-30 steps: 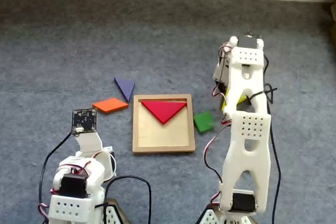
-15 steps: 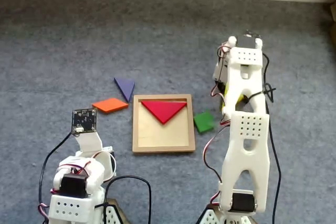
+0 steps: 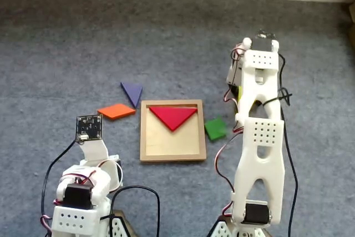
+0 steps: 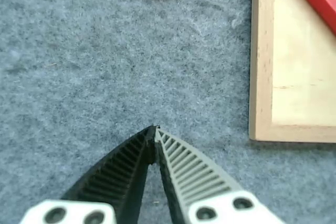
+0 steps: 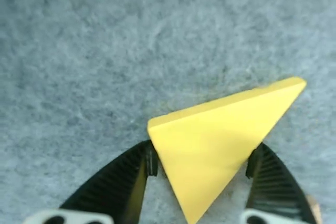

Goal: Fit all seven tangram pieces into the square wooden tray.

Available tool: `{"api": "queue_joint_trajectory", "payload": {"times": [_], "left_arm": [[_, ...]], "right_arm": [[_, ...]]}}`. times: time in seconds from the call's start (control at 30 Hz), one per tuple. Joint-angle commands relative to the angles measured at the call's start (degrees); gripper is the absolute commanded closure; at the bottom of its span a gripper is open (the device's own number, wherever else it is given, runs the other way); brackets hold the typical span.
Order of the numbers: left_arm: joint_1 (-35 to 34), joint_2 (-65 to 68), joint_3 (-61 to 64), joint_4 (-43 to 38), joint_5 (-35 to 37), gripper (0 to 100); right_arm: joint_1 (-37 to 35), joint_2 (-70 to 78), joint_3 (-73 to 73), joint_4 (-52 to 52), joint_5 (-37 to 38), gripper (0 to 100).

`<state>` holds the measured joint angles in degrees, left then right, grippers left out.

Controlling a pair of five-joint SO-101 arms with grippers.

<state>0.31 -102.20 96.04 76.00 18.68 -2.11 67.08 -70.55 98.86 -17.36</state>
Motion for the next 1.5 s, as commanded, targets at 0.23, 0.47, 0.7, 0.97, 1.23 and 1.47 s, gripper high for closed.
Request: {"api": "queue_joint_trajectory", "payload": {"times": [0.23,0.47,0.7,0.97,1.23,1.47], "left_arm": [[0.7,-1.6,1.1,0.2,-0.2,99],[0.7,-1.6,1.1,0.2,-0.2,99],[0.7,-1.6,1.1,0.2,-0.2,99],[0.7,-1.6,1.1,0.2,-0.2,99],[0.7,-1.6,1.1,0.2,-0.2,99],[0.7,-1.6,1.1,0.2,-0.2,99]], "right_arm": [[-2.2,-0.2,-7.3,0.8,-9.7,59.4],[-1.9,-0.2,-6.8,-2.9,-14.2,59.4],[-0.5,-0.2,-7.3,-2.9,-18.4,59.4],[1.7,-0.2,-7.2,-2.9,-21.3,59.5],[1.9,-0.2,-6.9,-2.6,-21.3,59.5],[1.9,-0.2,-7.1,-2.7,-20.7,70.3]]}}
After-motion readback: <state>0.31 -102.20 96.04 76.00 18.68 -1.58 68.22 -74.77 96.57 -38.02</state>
